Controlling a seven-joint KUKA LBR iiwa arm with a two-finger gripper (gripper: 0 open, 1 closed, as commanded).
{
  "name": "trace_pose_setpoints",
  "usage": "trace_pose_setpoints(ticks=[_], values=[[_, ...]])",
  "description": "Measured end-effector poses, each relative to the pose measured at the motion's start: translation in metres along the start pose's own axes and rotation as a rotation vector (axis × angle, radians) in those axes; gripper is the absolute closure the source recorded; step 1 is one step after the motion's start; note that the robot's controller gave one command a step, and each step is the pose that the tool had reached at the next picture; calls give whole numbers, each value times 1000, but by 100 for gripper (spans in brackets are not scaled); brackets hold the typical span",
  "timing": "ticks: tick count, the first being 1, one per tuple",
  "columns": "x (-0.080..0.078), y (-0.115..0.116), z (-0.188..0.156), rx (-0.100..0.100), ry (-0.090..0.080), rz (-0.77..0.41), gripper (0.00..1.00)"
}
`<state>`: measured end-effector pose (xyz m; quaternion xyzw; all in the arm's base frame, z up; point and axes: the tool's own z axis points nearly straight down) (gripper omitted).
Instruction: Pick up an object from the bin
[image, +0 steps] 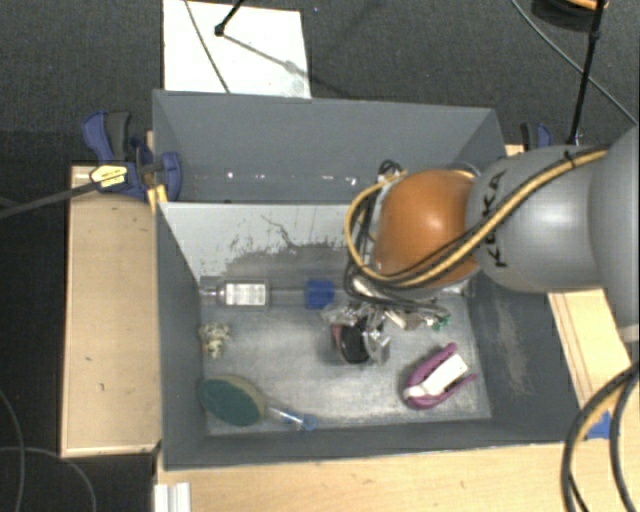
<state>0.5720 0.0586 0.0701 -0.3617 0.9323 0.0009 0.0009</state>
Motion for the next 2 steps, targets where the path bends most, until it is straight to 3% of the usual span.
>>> trace_pose_setpoints(ticks=[1,2], values=[[17,23,-126,6,-5,-80,100],[-7,7,-185,5,-4,-415,100]])
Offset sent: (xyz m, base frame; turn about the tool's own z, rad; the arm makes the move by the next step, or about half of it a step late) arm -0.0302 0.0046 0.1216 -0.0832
